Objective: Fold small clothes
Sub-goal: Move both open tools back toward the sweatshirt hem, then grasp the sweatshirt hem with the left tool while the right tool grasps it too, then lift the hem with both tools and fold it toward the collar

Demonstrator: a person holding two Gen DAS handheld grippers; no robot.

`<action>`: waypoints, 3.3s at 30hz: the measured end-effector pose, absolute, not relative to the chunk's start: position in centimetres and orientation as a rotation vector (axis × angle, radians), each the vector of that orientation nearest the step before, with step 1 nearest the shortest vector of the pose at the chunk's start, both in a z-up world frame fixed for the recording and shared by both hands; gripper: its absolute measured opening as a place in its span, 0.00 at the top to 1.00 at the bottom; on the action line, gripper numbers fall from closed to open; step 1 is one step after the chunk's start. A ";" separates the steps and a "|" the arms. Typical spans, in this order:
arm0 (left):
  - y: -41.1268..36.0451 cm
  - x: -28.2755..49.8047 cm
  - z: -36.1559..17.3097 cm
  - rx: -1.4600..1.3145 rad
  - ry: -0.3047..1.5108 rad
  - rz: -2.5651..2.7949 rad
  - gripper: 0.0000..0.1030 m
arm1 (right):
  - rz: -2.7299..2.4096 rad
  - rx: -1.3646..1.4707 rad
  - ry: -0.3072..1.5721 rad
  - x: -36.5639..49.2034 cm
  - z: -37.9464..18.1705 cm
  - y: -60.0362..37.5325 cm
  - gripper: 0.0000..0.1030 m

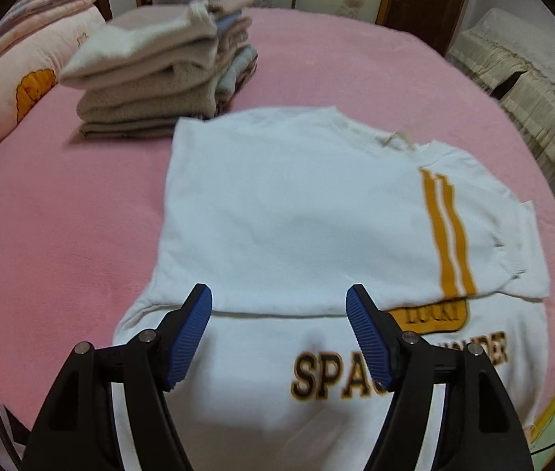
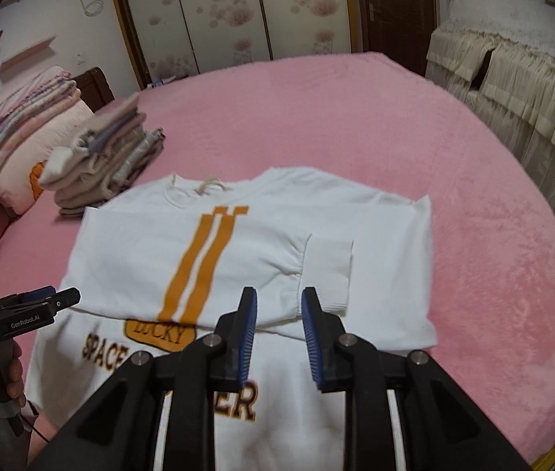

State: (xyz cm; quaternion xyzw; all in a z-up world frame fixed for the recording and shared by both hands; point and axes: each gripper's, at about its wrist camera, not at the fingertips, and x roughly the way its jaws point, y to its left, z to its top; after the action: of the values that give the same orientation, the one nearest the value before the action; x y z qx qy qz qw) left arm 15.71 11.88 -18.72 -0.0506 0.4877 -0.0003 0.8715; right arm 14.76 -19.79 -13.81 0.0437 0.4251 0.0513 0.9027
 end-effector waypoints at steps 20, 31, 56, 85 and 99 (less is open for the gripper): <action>16.5 0.8 -13.2 -0.044 0.825 -0.052 0.14 | 0.069 0.024 0.795 0.5 -9.5 -23.4 0.58; 21.8 -0.4 -21.9 -0.138 1.002 0.011 0.14 | 0.023 0.117 1.023 -2.1 -19.1 -27.8 0.58; 23.1 0.9 -26.9 -0.288 1.087 -0.058 0.31 | 0.140 0.297 1.142 -1.2 -25.2 -29.7 0.86; 22.2 0.6 -23.1 -0.307 1.097 -0.068 0.95 | 0.096 0.124 1.044 -1.5 -20.7 -28.1 0.94; 23.0 4.5 -16.3 -0.537 0.955 -0.178 0.95 | 0.164 0.427 0.894 3.1 -13.9 -32.3 0.95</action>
State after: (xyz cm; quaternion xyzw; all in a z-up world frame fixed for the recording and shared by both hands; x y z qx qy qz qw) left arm 4.47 22.97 -16.27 -0.2550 0.4534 -0.0847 0.8498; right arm 3.09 -32.31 -13.87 0.2046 0.4285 0.0784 0.8766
